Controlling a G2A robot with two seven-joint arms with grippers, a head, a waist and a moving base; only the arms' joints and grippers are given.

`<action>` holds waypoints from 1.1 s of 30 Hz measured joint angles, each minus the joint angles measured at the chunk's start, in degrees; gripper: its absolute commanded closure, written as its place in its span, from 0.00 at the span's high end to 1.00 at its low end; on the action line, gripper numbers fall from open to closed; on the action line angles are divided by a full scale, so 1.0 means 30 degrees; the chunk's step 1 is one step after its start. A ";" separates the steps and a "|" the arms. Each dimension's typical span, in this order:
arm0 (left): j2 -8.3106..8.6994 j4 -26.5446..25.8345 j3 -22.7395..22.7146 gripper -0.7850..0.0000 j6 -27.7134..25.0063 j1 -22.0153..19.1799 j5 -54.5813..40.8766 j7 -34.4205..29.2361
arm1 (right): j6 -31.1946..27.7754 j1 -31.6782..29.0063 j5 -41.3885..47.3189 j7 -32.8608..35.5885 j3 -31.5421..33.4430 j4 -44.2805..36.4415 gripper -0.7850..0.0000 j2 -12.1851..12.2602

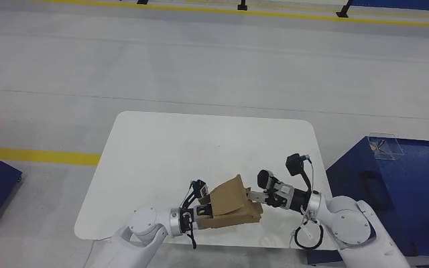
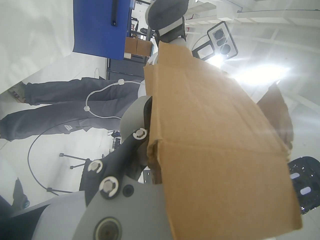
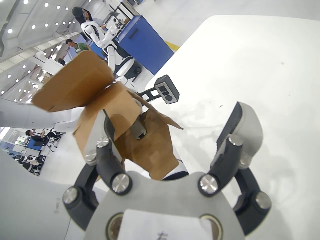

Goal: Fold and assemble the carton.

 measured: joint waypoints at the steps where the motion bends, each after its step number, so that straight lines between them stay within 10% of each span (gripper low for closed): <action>1: 0.0002 0.0008 -0.0014 0.00 -0.0009 0.0021 0.0002 -0.0004 | 0.0039 0.0103 -0.0194 -0.0061 -0.0277 0.0114 1.00 -0.0035; 33: -0.0127 0.0660 0.0137 0.00 0.2507 -0.0153 -0.1344 0.0239 | 0.0116 0.1015 0.0125 -0.0346 -0.1226 0.1604 1.00 -0.0256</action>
